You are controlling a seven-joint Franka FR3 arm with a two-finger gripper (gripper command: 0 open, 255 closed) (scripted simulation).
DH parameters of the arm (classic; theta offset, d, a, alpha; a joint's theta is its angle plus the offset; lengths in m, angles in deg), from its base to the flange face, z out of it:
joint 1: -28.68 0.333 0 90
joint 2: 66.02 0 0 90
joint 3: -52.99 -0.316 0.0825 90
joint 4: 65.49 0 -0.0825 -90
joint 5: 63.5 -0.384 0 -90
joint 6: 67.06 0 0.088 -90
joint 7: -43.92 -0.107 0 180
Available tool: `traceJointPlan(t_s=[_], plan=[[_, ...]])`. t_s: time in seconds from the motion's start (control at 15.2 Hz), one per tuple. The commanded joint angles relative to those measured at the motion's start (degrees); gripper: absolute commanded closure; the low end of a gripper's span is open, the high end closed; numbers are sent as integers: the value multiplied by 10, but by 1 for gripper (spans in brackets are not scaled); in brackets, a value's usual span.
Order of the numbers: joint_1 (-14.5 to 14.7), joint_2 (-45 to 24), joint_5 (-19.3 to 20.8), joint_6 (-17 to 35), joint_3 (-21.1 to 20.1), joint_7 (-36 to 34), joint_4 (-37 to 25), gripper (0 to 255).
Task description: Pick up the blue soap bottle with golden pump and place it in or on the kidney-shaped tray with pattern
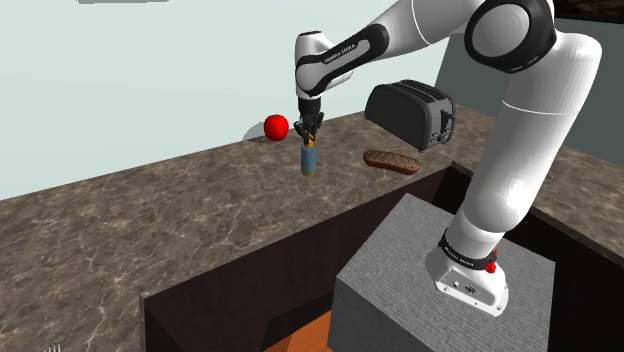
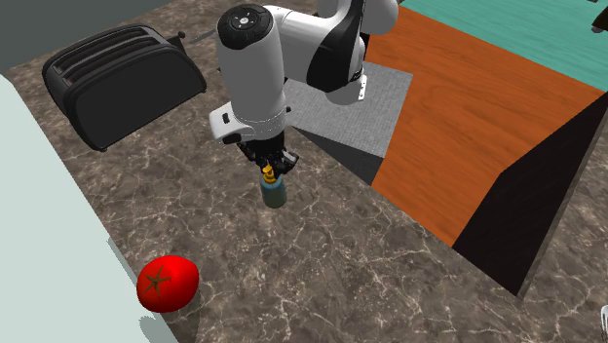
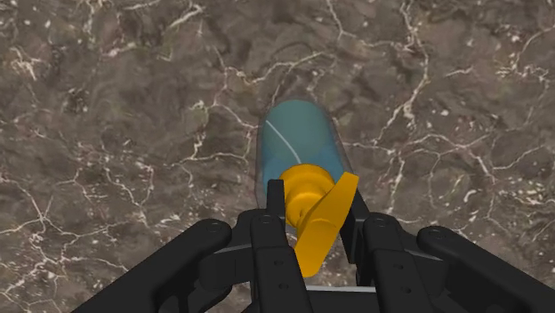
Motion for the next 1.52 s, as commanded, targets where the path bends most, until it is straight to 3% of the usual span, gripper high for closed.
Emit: traceJointPlan(t_s=[0.0, 0.26, 1.45], plan=[[0, 0, 0, 0, 0, 0, 0, 255], [0, 0, 0, 0, 0, 0, 0, 255], [0, 38, -4, -132, 0, 4, -93, 255]])
